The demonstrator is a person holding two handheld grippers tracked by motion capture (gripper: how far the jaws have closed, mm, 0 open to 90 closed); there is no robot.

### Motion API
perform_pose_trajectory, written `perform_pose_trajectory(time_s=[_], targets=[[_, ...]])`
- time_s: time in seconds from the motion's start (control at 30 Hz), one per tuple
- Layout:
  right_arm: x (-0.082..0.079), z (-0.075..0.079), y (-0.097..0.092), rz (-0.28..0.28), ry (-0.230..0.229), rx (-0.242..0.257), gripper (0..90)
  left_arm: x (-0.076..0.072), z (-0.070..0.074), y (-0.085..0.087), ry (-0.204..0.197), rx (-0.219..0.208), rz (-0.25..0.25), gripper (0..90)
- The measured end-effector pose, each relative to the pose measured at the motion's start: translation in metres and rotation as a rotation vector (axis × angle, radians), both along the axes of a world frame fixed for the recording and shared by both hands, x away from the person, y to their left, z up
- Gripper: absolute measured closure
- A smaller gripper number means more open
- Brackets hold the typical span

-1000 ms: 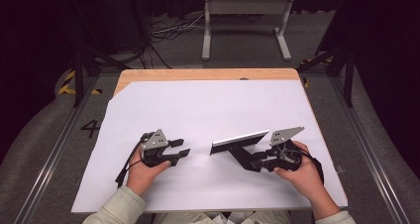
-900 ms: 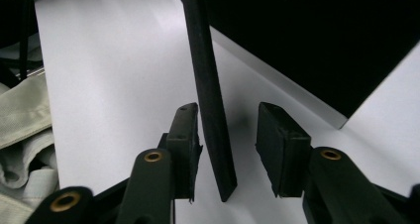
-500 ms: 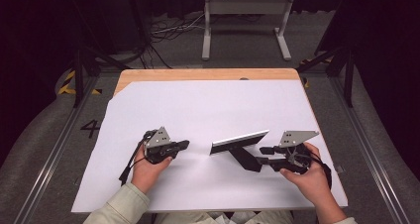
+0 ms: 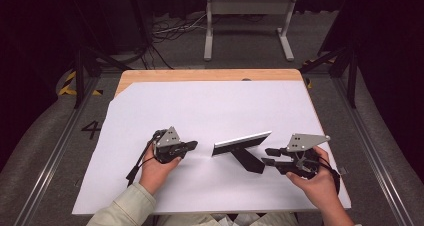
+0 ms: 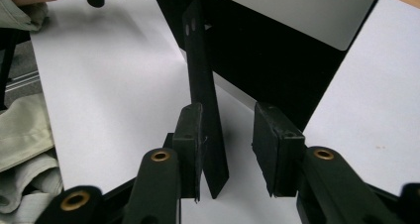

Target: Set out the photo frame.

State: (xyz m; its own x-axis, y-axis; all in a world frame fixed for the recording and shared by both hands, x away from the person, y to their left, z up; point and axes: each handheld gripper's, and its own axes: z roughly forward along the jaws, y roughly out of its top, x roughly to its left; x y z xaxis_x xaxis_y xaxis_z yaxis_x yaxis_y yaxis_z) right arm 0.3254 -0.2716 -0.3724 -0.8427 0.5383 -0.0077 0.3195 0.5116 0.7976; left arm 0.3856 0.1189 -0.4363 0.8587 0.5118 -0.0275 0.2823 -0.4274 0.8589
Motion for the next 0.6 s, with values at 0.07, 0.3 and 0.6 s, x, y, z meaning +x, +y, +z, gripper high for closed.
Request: perform_pose_trajectory(time_s=[0.07,0.3,0.6], targets=[[0.000,0.001,0.001,0.004,0.003,0.005,65.3,0.002,-0.002,-0.003,0.002,0.003,0.006,90.0],[-0.001,0.001,0.003,0.017,0.014,0.009,65.3,0.006,-0.003,-0.015,-0.001,0.023,-0.008,90.0],[-0.004,0.005,0.006,0.055,0.033,0.013,68.9,0.011,-0.011,-0.029,0.026,0.034,-0.023,90.0]])
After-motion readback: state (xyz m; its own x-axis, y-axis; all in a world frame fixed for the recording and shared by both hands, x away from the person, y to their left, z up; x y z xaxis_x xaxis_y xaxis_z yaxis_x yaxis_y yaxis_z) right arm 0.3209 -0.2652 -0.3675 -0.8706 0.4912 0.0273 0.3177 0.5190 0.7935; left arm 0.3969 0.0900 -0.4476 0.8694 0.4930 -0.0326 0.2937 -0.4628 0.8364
